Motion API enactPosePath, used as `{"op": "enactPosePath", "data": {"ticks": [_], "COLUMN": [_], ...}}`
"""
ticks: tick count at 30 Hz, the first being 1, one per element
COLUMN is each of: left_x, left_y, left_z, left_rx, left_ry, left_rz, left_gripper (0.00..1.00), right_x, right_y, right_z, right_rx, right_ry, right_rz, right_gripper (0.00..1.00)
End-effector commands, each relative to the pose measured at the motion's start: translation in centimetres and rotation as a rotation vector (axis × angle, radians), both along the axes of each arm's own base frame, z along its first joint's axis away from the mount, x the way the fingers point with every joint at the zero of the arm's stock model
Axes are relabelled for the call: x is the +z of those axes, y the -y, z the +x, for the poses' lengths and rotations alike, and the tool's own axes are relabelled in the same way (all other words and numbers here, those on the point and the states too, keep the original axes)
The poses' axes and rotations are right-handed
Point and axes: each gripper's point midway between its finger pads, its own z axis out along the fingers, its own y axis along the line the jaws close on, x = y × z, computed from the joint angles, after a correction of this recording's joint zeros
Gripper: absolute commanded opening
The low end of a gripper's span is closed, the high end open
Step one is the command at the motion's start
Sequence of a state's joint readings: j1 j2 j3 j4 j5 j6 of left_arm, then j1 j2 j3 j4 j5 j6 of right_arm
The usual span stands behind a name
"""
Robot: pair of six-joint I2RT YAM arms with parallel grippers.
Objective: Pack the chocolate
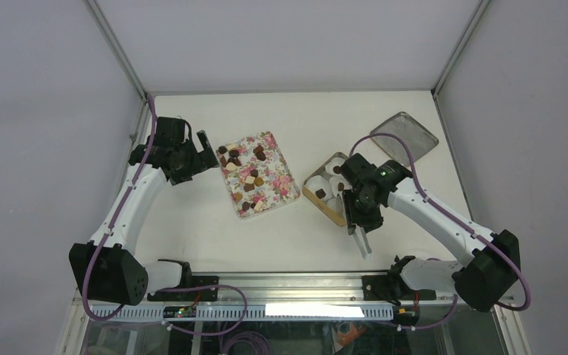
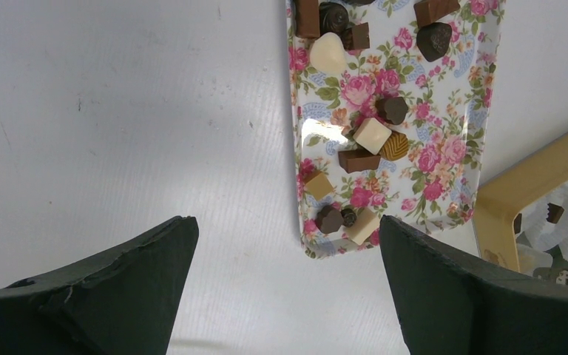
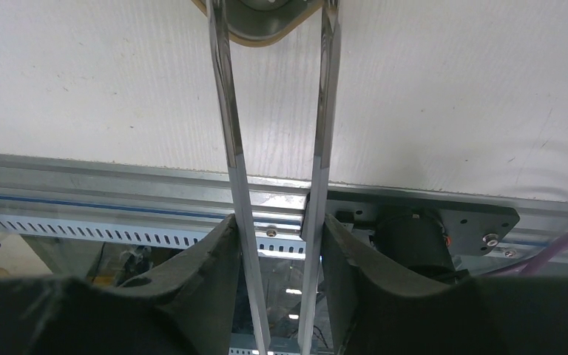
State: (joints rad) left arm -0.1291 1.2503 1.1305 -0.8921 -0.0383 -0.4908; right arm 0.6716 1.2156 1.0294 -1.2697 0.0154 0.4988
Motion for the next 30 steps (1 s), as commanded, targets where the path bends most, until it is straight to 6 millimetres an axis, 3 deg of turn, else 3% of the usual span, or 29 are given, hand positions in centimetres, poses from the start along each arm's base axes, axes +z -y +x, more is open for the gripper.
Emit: {"op": "enactPosePath", "data": {"ticks": [1,6,12,16,22,30], "left_x": [2.0,2.1,2.0,1.9,2.1,2.3], "left_y": [0.6,0.7,1.2,1.1,1.0,0.6], "left_z": [1.2,1.5,1.2,0.9,0.8,0.6], "left_rx": [-0.003,-0.004,-0.024,-0.022,-0.023,-0.02], "left_ry": [0.073,0.073,0.068,0.068,0.076,0.087], "left_rz": [-0.048,-0.047,-0.075,-0.07,-0.065,-0.043], "left_gripper": [0.99,0.99,0.99,0.99,0.99,0.99], "right_x": [2.1,4.7,5.9,4.7,0.9,-3.5], "right_y": [-0.2,0.6,5.0,8.8,13.7,18.2], "right_z": [1.8,3.9,8.0,10.0,12.0,12.0], "right_rx": [0.004,-0.03,-0.25,-0.464,-0.711,-0.873], "right_ry": [0.088,0.19,0.301,0.341,0.371,0.341], "right_rz": [0.011,0.029,0.032,0.008,-0.038,-0.154], "right_gripper": [0.43,0.38,0.33,0.31,0.29,0.38]}}
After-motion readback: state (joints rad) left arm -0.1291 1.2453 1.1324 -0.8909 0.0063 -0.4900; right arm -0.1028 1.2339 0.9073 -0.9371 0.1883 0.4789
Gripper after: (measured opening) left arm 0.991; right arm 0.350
